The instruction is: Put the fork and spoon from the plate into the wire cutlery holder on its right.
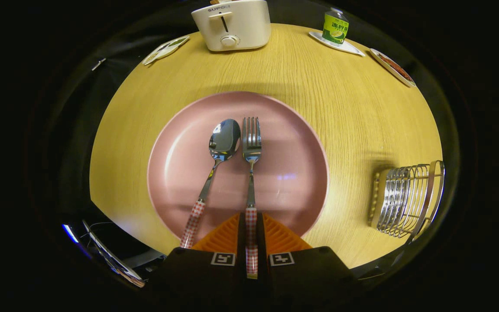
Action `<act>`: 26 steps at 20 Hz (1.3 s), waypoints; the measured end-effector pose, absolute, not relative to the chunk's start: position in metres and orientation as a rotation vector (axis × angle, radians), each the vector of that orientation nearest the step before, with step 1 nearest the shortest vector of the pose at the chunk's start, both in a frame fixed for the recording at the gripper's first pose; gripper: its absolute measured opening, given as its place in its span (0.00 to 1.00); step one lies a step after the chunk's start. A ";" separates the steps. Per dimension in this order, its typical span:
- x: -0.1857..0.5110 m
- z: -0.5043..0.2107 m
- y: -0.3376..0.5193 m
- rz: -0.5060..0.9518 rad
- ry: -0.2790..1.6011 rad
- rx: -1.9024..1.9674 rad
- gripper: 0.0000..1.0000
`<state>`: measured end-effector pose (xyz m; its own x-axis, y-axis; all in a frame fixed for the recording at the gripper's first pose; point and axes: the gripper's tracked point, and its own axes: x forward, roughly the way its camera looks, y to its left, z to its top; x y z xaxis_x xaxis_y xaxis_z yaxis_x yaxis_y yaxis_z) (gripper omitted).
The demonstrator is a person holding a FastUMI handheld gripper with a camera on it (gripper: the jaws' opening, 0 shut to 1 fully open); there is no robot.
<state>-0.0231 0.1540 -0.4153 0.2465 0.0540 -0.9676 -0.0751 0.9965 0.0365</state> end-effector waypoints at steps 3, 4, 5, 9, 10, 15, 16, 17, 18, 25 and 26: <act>-0.027 -0.402 0.143 0.093 1.326 0.019 0.12; -0.030 -0.393 0.140 0.107 1.325 0.020 0.12; -0.033 -0.381 0.135 0.127 1.319 0.018 0.12; -0.057 -0.317 0.106 0.251 1.302 -0.021 0.12; -0.063 -0.303 0.090 0.269 1.300 -0.056 0.12; -0.086 -0.265 0.002 0.282 1.379 -0.223 0.12; -0.090 -0.265 -0.009 0.280 1.404 -0.234 0.12; -0.096 -0.266 -0.020 0.279 1.440 -0.238 0.11; -0.100 -0.266 -0.031 0.282 1.478 -0.250 0.12; -0.097 -0.275 -0.066 0.380 1.704 -0.353 0.11; -0.094 -0.279 -0.069 0.381 1.743 -0.354 0.11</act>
